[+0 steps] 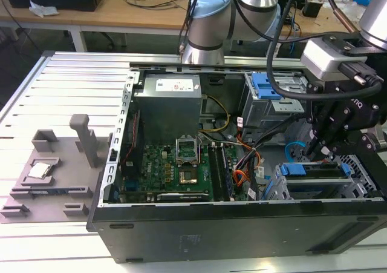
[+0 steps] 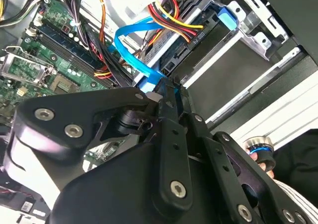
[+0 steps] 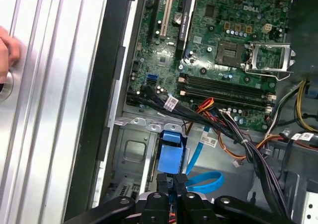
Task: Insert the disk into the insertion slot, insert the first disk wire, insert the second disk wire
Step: 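Insert the second disk wire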
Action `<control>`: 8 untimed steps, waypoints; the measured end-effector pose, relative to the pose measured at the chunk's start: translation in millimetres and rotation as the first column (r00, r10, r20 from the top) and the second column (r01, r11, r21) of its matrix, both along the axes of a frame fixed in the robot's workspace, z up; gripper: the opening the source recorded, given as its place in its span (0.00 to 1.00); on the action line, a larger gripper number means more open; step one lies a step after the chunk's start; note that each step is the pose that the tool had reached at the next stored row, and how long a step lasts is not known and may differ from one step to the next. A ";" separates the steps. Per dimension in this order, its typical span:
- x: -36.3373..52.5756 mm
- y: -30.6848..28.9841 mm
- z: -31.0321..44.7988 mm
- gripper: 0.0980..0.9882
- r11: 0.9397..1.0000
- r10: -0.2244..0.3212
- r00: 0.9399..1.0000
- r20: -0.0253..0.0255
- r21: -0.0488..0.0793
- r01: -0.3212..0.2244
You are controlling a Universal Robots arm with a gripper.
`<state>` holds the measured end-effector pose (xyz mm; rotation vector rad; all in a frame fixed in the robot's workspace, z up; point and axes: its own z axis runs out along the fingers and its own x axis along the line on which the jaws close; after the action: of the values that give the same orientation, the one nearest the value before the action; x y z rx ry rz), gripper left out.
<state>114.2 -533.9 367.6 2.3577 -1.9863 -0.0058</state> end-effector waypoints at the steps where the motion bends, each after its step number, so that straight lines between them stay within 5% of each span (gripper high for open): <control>1: 0.0 0.0 0.0 0.07 1.000 -0.010 1.000 0.000 0.000 0.010; 8: 0.0 0.0 -0.3 0.07 0.987 -0.158 0.987 0.000 0.000 0.158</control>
<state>114.1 -534.0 367.3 2.1932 -2.1670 -0.0130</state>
